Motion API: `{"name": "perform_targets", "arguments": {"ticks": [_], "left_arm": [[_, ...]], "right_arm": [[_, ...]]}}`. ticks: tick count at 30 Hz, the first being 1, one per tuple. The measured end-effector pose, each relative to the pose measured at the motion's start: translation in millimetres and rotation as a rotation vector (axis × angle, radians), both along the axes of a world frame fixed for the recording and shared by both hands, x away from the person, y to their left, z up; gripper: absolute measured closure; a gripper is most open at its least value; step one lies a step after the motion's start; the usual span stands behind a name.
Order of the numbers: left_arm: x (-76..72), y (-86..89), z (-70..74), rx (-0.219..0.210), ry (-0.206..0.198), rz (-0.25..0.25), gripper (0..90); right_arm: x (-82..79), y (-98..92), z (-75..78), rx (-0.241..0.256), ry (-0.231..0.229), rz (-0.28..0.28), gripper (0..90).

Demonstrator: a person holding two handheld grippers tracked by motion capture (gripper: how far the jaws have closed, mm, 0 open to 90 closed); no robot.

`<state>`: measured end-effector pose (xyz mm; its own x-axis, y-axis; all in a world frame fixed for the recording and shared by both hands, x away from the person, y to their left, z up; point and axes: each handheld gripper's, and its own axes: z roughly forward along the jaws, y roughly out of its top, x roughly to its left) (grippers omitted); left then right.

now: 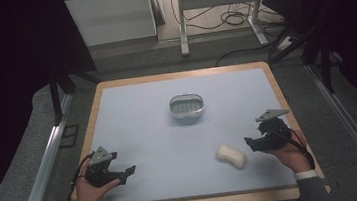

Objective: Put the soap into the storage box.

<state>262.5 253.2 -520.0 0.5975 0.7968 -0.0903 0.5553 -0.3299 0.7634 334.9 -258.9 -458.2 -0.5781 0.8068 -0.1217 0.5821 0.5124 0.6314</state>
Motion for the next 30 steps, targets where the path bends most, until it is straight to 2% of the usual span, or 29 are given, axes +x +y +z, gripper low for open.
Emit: {"name": "perform_targets", "arguments": {"ticks": [6, 10, 15, 17, 23, 28, 30], "left_arm": [[-0.6, 0.4, 0.9, -0.003, -0.002, 0.001, 10.4], [0.0, -0.7, -0.2, 0.001, 0.002, -0.002, 10.4], [-0.8, 0.2, 1.0, -0.004, -0.002, -0.001, 10.4], [-0.7, 0.1, 0.9, -0.004, -0.002, -0.002, 10.4], [0.2, -1.4, -0.8, 0.002, 0.004, -0.007, 10.4], [-0.2, -0.5, 0.0, -0.001, 0.005, -0.008, 10.4], [-0.3, -0.5, 0.1, -0.002, 0.005, -0.007, 10.4]], "right_arm": [[1.2, 8.8, 5.6, 0.002, 0.008, 0.045, 18.2], [3.6, 15.1, 7.5, -0.001, 0.032, 0.065, 19.4], [4.7, 28.1, 9.6, -0.024, 0.053, 0.104, 19.5], [3.5, 36.2, 9.1, -0.045, 0.070, 0.133, 19.5], [1.2, 44.9, 6.4, -0.068, 0.100, 0.160, 20.0], [-1.0, 49.5, 1.2, -0.068, 0.125, 0.172, 20.4], [-2.7, 51.1, 0.6, -0.066, 0.133, 0.183, 23.2]]}}
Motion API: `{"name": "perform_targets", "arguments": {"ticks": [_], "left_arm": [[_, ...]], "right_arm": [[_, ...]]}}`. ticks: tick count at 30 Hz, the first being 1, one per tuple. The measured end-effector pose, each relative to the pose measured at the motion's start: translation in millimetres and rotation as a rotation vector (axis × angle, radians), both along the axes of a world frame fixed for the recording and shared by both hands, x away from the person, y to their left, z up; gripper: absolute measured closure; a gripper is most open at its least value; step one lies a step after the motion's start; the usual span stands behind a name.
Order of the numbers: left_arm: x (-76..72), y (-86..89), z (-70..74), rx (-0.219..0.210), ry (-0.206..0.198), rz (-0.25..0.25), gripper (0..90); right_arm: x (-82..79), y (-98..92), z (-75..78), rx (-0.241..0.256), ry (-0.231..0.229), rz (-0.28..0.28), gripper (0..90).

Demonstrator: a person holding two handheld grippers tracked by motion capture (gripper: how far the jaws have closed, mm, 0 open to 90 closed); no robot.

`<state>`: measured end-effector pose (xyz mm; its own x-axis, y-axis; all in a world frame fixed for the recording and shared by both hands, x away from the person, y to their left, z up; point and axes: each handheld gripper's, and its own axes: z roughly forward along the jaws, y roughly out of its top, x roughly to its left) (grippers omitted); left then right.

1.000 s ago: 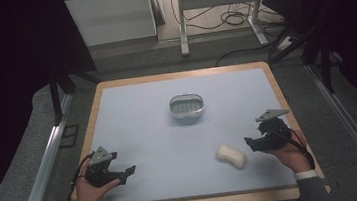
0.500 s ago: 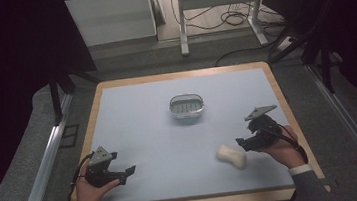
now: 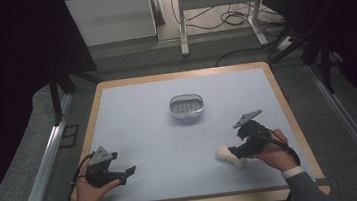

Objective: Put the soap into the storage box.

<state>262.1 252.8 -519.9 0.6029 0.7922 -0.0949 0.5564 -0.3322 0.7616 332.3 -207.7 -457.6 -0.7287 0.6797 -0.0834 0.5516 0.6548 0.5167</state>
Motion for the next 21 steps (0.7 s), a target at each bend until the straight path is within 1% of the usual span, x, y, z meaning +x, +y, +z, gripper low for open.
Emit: {"name": "perform_targets", "arguments": {"ticks": [3, 7, 8, 11, 13, 15, 18, 21], "left_arm": [[0.2, -1.0, -0.4, 0.002, 0.001, -0.002, 10.4], [0.4, -1.6, -0.7, 0.005, 0.001, -0.004, 10.4], [0.4, -1.6, -0.8, 0.006, 0.001, -0.004, 10.4], [0.4, -1.8, -0.9, 0.005, 0.002, -0.004, 10.4], [0.5, -1.8, -1.0, 0.006, 0.002, -0.005, 10.4], [0.5, -1.8, -1.1, 0.008, 0.002, -0.006, 10.4], [0.6, -1.7, -1.2, 0.007, 0.002, -0.004, 10.4], [0.5, -1.2, -0.9, 0.005, 0.000, -0.001, 10.4]], "right_arm": [[-0.7, 1.7, -0.8, -0.002, 0.012, 0.014, 23.8], [-2.1, 8.6, -6.6, -0.026, 0.053, 0.028, 24.4], [-2.1, 8.6, -6.6, -0.026, 0.053, 0.028, 24.4], [-2.2, 13.5, -15.1, -0.051, 0.081, 0.049, 25.5], [-2.1, 14.9, -17.6, -0.060, 0.084, 0.055, 26.2], [-2.1, 18.5, -23.1, -0.076, 0.108, 0.066, 27.5], [-1.6, 22.8, -26.9, -0.100, 0.127, 0.069, 29.8], [-0.9, 27.1, -29.3, -0.126, 0.136, 0.081, 31.8]]}}
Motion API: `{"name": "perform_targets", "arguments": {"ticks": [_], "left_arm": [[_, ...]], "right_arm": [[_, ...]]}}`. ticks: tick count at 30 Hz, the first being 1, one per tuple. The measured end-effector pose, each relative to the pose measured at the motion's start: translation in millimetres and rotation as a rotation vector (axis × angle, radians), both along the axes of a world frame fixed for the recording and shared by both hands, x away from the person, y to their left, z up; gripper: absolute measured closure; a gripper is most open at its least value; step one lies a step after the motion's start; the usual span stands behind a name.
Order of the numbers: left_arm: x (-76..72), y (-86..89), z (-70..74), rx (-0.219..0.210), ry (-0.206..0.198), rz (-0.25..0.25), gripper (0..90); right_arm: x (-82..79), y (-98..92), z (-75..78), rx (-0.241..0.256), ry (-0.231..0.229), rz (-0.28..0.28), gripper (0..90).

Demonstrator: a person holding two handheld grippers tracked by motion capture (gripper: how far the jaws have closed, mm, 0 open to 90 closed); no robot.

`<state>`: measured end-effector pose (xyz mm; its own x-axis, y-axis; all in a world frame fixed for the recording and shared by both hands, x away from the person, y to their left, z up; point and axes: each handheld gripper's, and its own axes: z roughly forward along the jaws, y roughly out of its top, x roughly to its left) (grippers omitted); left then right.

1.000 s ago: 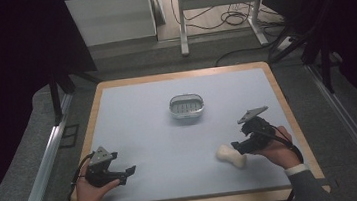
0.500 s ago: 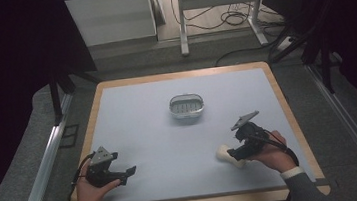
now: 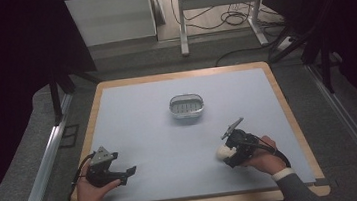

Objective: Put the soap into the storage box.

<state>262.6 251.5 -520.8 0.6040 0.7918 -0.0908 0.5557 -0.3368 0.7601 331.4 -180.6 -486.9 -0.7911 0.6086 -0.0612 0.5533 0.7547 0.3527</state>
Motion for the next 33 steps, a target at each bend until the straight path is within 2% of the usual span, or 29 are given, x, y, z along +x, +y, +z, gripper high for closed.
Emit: {"name": "perform_targets", "arguments": {"ticks": [6, 8, 13, 17, 29, 33], "left_arm": [[-0.1, 0.5, 0.1, -0.001, 0.000, 0.001, 10.3], [0.2, 0.3, -0.3, 0.000, 0.001, 0.000, 10.4], [0.3, -0.5, -0.8, 0.001, 0.002, -0.003, 10.4], [-0.1, 0.5, 0.2, -0.002, -0.001, 0.001, 10.4], [0.0, -1.2, -0.2, 0.004, 0.000, -0.004, 10.3], [0.2, -2.0, -0.7, 0.008, 0.002, -0.006, 10.4]], "right_arm": [[2.3, 7.4, -7.7, -0.057, 0.036, 0.016, 41.1], [1.6, 9.3, -8.8, -0.083, 0.027, 0.019, 48.0], [-0.1, 12.9, -7.7, -0.103, 0.017, 0.029, 49.3], [0.5, 11.5, -5.2, -0.094, 0.016, 0.030, 49.3], [2.8, -3.2, 20.3, -0.039, -0.054, -0.005, 49.4], [5.4, -6.0, 25.1, -0.030, -0.063, -0.008, 49.4]]}}
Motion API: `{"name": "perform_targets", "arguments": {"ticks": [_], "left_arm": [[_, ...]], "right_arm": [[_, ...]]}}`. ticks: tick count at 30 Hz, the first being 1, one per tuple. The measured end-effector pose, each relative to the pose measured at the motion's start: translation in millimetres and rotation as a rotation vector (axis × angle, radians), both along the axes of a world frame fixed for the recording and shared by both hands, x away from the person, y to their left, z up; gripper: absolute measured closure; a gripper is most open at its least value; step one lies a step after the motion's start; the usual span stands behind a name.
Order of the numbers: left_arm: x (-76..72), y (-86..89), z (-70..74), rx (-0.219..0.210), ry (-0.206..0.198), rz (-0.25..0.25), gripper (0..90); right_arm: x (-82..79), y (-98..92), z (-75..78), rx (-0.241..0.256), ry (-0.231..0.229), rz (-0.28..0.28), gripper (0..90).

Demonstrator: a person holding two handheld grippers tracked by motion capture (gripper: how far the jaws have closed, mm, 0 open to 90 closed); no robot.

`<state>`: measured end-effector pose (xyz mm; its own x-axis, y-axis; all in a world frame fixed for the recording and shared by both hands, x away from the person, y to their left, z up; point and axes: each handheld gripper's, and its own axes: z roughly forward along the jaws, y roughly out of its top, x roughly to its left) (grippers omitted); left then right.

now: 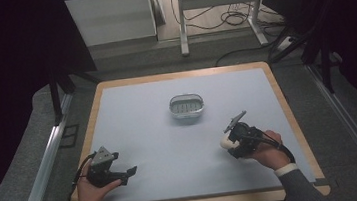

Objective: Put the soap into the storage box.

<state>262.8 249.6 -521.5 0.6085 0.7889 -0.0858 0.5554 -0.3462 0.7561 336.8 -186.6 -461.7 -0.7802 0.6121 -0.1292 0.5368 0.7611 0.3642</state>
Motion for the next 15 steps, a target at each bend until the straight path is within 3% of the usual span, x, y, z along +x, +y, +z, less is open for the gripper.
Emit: {"name": "perform_targets", "arguments": {"ticks": [15], "left_arm": [[0.0, 0.9, 0.0, -0.001, -0.001, 0.001, 10.3]], "right_arm": [[9.6, 2.9, 10.3, 0.022, -0.035, 0.004, 49.4]]}}
